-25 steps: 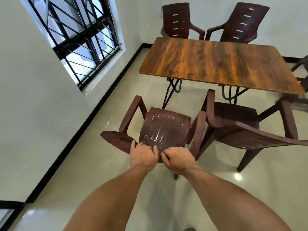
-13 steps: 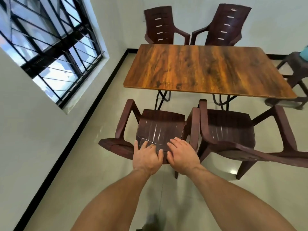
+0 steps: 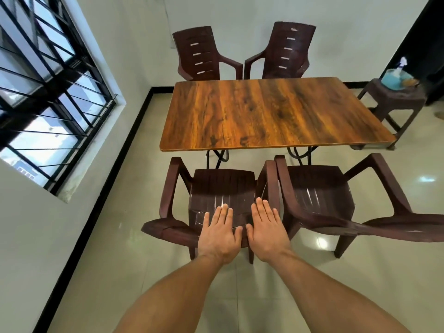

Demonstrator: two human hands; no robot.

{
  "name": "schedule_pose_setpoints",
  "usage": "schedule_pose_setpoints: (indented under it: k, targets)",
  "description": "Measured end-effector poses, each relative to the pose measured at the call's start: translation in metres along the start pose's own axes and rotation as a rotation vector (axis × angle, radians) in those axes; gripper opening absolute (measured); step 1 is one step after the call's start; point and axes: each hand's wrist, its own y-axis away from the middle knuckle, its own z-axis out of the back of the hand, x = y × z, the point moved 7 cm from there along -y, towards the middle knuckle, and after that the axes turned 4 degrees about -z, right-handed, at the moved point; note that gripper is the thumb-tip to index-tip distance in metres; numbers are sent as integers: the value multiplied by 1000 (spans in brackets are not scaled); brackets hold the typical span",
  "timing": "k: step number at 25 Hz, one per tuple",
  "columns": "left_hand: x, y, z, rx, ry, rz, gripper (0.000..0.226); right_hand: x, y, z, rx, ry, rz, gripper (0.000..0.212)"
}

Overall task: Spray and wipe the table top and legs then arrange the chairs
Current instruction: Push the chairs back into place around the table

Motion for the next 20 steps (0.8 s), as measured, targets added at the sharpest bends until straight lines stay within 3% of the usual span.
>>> schedule_pose_setpoints:
  k: [10, 13, 16, 20]
  targets:
    - [4, -2, 5, 19, -19, 76, 73, 0, -9, -1, 50, -12, -84, 65]
    - [-19, 4, 7, 35, -8, -93, 74, -12, 0, 1, 67, -60, -93, 66]
    - [-54, 7, 0, 114, -42, -268, 70, -58, 15, 11, 58, -59, -169, 64]
    - [-85, -13, 3, 212, -117, -115, 42, -153, 29, 36, 99, 125, -236, 64]
